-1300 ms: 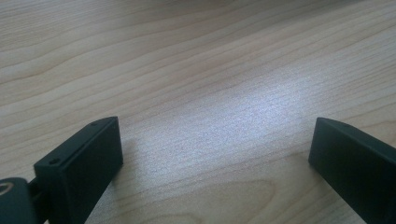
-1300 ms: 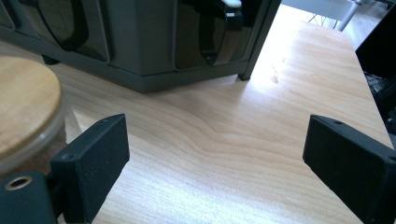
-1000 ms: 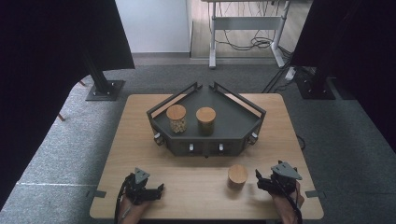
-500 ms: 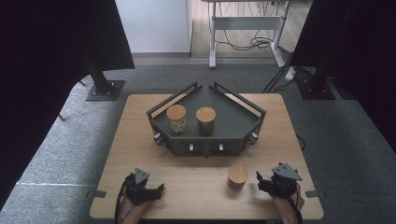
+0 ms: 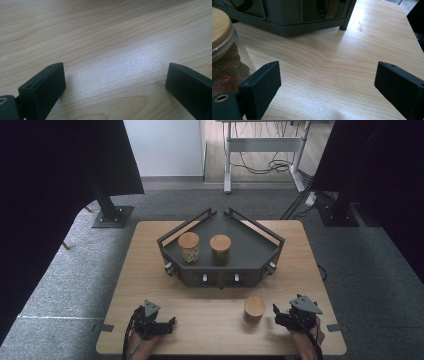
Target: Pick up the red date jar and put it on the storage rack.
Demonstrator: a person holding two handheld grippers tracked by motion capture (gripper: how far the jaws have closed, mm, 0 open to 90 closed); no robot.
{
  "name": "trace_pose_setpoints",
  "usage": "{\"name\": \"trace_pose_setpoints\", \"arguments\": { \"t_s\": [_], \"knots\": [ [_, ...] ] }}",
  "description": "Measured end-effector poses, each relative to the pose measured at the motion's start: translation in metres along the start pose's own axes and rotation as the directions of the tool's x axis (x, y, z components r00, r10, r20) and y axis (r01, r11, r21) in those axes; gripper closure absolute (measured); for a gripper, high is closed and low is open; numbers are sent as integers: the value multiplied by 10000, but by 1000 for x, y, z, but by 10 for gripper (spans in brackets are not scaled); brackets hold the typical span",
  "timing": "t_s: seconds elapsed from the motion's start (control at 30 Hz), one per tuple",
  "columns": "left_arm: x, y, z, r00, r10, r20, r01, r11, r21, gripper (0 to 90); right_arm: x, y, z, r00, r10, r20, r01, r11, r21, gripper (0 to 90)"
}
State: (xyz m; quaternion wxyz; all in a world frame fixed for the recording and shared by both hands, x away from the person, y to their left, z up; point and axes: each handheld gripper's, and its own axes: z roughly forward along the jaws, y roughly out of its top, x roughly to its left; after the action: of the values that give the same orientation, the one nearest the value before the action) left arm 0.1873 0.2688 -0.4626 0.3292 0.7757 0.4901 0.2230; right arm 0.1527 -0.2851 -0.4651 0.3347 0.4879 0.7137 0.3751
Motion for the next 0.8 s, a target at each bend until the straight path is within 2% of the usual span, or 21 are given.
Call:
{"name": "trace_pose_setpoints", "arguments": {
  "t_s": [0.8],
  "knots": [
    [0, 0, 0, 10000, 3, 1, -3, 10000, 2, 26, 5, 8, -12, 9999, -6, -159, -3, 9983, -591, 64]
  ]
}}
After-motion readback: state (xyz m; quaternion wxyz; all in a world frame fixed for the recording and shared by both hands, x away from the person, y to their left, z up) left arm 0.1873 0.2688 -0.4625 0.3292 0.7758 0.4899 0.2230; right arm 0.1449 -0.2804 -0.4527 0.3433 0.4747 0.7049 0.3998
